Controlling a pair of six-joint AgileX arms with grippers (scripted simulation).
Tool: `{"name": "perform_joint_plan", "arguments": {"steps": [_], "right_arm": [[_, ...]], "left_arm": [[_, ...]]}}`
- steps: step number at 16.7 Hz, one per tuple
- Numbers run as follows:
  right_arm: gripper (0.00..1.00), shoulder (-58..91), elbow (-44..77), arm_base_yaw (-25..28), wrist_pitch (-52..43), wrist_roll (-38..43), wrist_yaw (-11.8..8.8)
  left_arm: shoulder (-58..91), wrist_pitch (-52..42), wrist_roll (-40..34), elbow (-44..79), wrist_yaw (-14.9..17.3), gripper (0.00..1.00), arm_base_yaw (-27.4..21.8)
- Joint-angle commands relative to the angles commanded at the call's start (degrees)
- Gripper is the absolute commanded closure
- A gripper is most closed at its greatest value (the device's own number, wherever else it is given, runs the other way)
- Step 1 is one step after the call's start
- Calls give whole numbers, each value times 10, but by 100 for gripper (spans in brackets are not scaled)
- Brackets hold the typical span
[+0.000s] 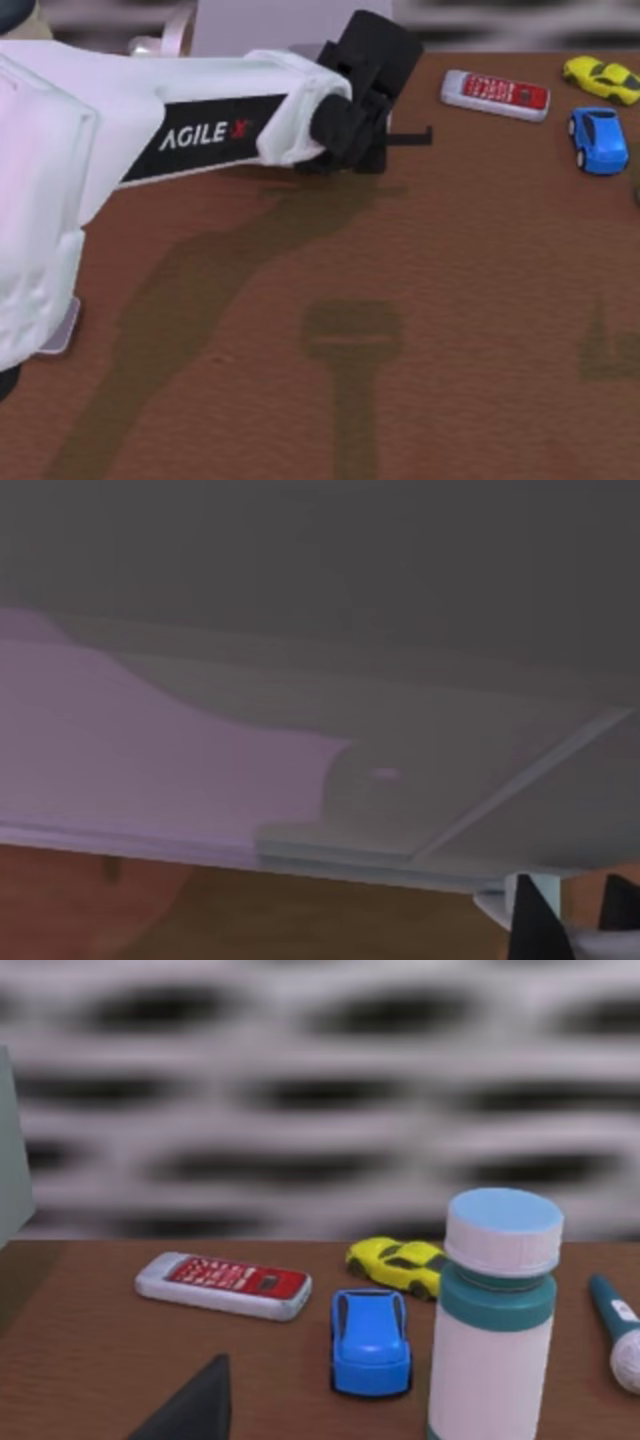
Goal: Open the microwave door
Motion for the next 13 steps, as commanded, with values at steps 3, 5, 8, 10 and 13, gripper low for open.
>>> {"name": "perform_joint_plan", "arguments": {"steps": [3, 5, 8, 10, 13], "right_arm": [[0, 0, 0, 0, 0, 0, 0], [0, 0, 0, 0, 0, 0, 0], [0, 0, 0, 0, 0, 0, 0], [0, 0, 0, 0, 0, 0, 0], [0, 0, 0, 0, 0, 0, 0]], "left_arm": [[0, 0, 0, 0, 0, 100, 0], [0, 0, 0, 0, 0, 100, 0], [0, 0, 0, 0, 0, 100, 0], [0, 0, 0, 0, 0, 100, 0], [3, 0, -2, 0, 4, 100, -5]]}}
